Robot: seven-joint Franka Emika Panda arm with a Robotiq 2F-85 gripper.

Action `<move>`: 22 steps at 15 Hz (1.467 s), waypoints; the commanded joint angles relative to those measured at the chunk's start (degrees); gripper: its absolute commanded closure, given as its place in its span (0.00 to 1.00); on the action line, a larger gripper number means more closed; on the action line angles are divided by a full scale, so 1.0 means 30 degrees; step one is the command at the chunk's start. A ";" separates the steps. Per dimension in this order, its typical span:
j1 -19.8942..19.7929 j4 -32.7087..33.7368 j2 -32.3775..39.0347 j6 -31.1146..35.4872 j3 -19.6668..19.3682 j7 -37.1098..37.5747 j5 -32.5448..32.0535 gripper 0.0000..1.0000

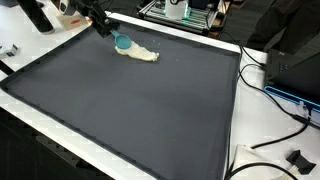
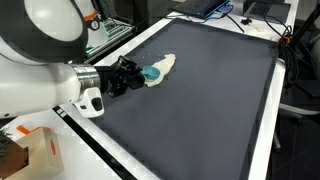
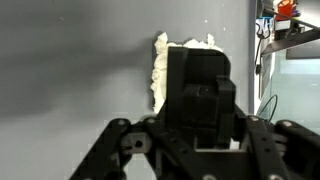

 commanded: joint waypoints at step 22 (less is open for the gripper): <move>-0.0453 0.0407 0.1607 -0.0432 0.0004 0.2566 0.1053 0.73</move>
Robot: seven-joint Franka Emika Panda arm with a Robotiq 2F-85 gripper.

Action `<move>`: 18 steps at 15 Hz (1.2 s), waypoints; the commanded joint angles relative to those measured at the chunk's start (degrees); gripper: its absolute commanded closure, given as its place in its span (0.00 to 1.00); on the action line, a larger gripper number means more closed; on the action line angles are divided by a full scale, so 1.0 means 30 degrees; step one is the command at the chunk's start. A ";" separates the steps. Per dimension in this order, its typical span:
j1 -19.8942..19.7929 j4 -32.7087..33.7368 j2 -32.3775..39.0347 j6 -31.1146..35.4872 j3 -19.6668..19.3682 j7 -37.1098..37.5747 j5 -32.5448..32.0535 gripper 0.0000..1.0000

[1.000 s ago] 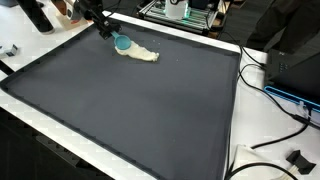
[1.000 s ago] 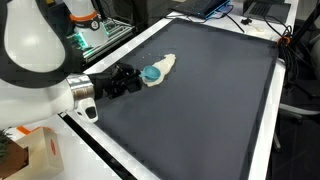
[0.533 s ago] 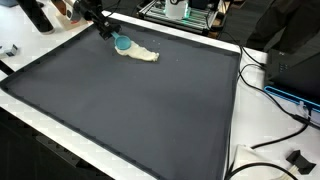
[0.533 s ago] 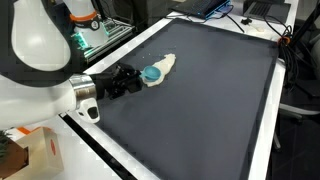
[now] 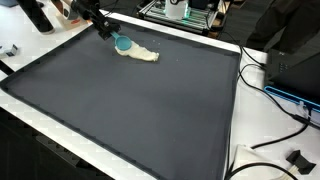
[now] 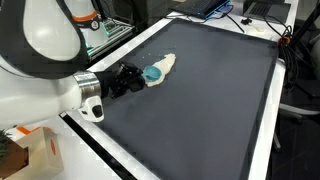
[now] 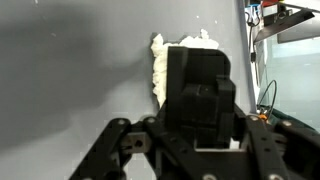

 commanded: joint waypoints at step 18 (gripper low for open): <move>0.1280 -0.4146 -0.4910 0.1414 -0.0233 0.2639 -0.1811 0.73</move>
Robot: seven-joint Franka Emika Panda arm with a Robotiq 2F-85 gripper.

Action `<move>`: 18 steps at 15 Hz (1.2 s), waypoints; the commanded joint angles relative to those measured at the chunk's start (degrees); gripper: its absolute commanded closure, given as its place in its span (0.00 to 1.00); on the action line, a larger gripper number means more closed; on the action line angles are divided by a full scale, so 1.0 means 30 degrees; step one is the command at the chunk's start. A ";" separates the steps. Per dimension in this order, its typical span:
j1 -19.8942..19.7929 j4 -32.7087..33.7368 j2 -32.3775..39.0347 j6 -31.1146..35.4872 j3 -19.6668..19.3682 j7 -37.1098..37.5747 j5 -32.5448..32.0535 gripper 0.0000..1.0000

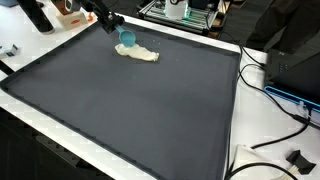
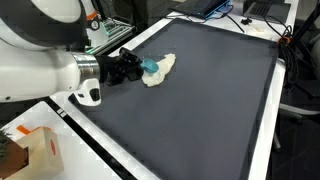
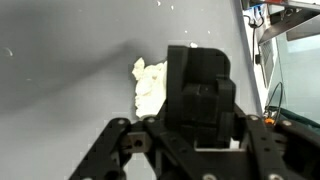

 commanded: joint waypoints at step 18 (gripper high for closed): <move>0.4187 -0.4224 -1.0457 0.5382 0.1023 1.8143 -0.9494 0.73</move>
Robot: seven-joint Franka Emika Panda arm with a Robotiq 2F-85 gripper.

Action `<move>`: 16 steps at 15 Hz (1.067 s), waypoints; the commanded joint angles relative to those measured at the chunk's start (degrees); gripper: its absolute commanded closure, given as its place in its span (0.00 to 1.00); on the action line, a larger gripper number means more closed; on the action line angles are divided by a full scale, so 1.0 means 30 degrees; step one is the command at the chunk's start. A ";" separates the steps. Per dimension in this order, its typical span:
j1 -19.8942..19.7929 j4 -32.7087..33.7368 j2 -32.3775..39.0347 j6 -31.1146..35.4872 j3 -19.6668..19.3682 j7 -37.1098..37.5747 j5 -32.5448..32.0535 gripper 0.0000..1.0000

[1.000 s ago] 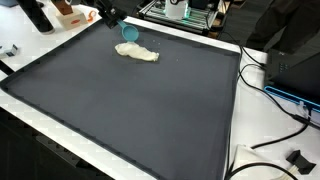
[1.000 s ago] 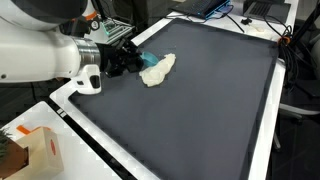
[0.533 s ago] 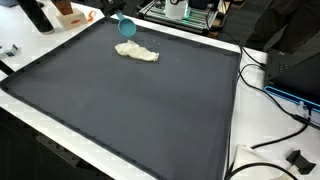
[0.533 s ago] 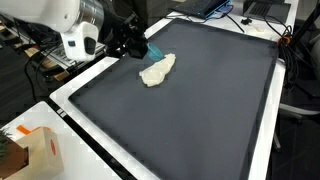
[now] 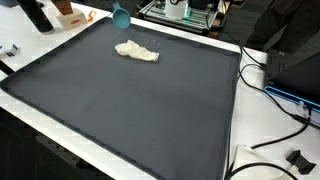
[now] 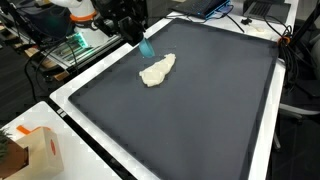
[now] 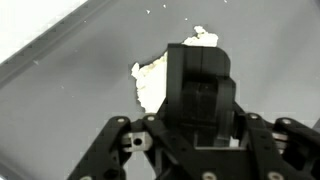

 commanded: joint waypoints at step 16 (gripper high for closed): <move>0.0897 -0.0092 -0.1187 -0.1114 0.1498 0.6505 -0.6258 0.48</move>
